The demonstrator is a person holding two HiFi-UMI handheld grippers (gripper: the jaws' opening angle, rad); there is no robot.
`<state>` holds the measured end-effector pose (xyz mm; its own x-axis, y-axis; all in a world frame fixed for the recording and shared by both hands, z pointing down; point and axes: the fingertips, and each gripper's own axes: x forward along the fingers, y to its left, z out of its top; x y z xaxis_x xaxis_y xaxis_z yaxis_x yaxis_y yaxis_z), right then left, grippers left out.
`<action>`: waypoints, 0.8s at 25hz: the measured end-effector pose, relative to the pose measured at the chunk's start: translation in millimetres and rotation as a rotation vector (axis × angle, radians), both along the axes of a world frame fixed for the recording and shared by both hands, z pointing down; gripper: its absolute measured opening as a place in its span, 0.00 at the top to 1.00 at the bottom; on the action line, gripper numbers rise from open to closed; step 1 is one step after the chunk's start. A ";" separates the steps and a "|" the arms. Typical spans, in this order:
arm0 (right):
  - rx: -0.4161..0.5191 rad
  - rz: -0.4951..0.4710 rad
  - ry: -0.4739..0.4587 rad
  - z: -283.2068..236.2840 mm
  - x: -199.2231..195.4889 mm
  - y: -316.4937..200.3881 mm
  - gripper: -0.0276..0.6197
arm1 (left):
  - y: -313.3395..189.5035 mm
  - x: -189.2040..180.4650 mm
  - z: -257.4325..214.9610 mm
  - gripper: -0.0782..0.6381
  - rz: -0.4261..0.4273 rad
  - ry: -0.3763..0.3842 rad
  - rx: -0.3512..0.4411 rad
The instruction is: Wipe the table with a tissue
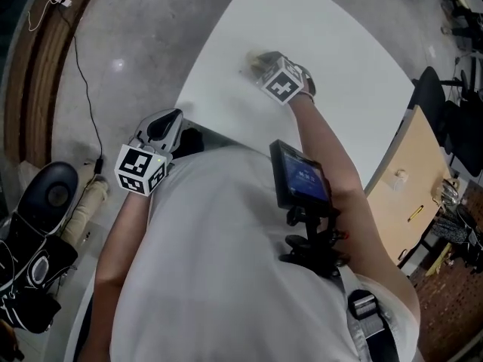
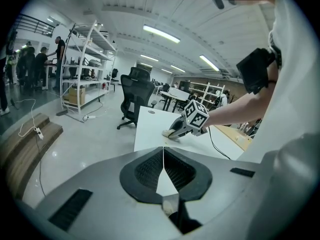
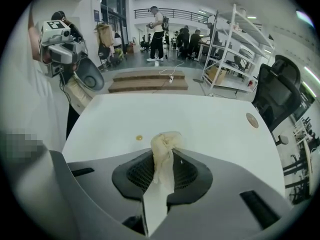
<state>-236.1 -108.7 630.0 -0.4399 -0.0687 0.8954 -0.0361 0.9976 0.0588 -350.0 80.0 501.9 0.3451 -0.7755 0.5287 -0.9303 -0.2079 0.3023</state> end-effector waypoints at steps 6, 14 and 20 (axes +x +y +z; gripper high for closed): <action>-0.026 -0.033 0.031 2.8 2.9 10.4 0.86 | -0.3 4.5 4.0 0.88 0.012 0.010 -0.003; -0.047 -0.174 0.022 2.2 -16.1 65.0 0.86 | -3.4 -0.8 5.0 0.88 0.025 0.015 0.002; -0.069 -0.212 -0.001 3.6 -16.8 105.3 0.86 | -11.1 0.2 4.8 0.88 0.059 0.021 0.012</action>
